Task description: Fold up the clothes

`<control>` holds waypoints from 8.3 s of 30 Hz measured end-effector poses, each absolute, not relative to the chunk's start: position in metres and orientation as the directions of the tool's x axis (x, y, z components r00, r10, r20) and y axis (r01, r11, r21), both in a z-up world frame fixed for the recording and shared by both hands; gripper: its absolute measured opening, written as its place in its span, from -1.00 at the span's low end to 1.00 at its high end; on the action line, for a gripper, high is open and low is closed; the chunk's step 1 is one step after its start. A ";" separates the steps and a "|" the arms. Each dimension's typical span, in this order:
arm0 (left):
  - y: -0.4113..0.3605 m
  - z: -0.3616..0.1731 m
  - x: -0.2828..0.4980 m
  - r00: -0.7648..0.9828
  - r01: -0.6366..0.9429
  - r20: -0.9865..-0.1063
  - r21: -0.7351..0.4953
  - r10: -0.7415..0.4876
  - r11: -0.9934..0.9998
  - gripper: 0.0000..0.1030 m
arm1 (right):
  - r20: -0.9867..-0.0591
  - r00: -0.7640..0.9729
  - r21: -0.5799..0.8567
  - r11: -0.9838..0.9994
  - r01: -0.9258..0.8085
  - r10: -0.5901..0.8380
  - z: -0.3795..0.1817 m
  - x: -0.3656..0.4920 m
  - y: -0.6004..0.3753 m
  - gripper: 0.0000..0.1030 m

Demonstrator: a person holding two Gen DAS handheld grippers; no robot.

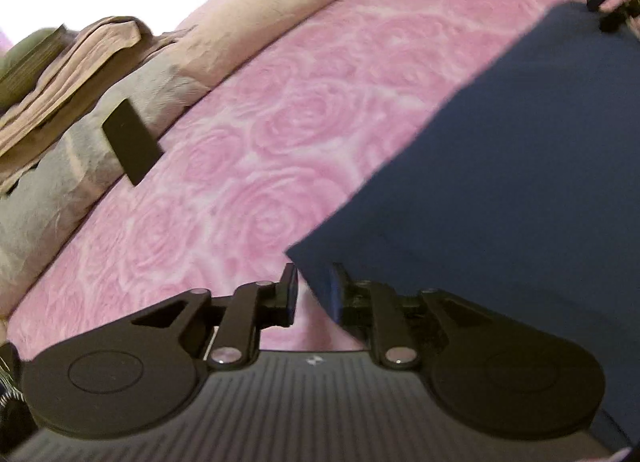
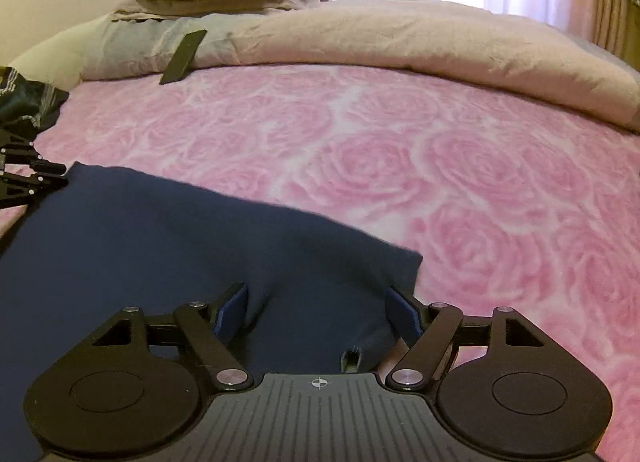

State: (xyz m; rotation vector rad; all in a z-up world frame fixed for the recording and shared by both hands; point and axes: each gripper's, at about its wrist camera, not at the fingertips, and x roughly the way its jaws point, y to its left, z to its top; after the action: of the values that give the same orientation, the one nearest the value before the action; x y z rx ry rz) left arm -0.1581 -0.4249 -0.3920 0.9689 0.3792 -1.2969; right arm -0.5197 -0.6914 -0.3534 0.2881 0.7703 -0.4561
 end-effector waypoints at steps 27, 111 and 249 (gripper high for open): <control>-0.413 -0.375 -0.166 0.286 0.946 -0.693 0.316 -0.661 0.077 -0.45 | -0.715 0.549 -0.024 0.799 0.600 -0.433 -0.326 -0.587 -0.690 0.43; -0.252 -0.408 -0.195 0.153 0.681 -0.637 0.622 -0.755 -0.387 0.21 | -0.539 0.695 -0.588 0.803 0.093 -0.476 -0.416 -0.395 -0.258 -0.65; -0.422 -0.370 -0.347 -0.083 0.949 -0.633 0.186 -0.770 -0.255 -0.10 | -0.753 0.573 0.029 0.853 0.520 -0.323 -0.332 -0.490 -0.648 0.17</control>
State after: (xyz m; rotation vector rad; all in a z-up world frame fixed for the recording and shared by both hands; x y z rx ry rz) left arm -0.3470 -0.4219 -0.3702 0.7538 0.3201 -1.6796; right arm -0.4897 -0.6478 -0.3321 0.2602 0.8235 -0.5009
